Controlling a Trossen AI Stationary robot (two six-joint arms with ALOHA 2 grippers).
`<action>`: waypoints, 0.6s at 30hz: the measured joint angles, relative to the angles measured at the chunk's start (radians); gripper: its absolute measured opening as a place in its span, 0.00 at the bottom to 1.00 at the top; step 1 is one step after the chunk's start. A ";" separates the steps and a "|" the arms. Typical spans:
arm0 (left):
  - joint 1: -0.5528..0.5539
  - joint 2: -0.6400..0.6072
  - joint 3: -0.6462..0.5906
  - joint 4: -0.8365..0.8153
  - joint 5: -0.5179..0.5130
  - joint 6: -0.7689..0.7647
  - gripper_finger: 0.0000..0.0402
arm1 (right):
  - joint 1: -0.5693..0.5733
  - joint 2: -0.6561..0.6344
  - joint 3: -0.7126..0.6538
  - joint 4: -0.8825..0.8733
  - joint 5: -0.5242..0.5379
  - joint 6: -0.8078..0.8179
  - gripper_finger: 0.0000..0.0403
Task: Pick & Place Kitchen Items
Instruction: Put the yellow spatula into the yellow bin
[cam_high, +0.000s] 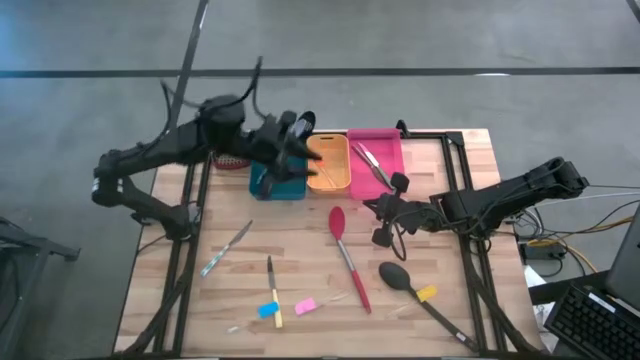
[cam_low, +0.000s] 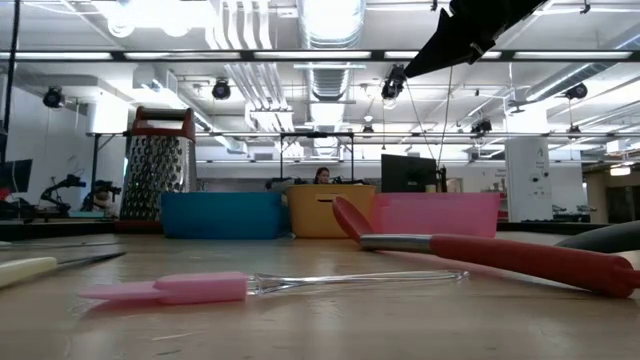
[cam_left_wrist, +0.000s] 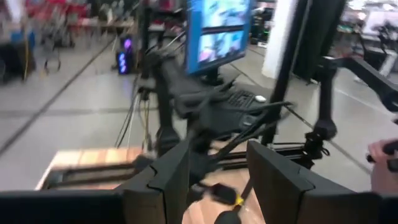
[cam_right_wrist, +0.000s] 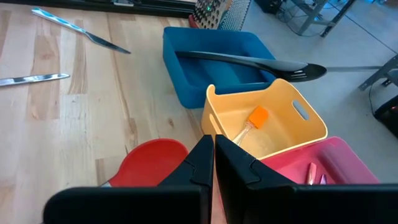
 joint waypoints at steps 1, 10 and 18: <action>-0.035 -0.012 0.000 -0.001 -0.023 0.023 0.41 | 0.000 0.000 0.000 0.000 0.000 0.001 0.02; -0.231 -0.047 0.000 -0.074 -0.063 0.103 0.41 | 0.000 0.000 -0.001 0.000 0.000 0.002 0.02; -0.334 -0.044 -0.010 -0.181 -0.097 0.123 0.41 | 0.000 0.000 -0.005 0.000 0.000 0.002 0.02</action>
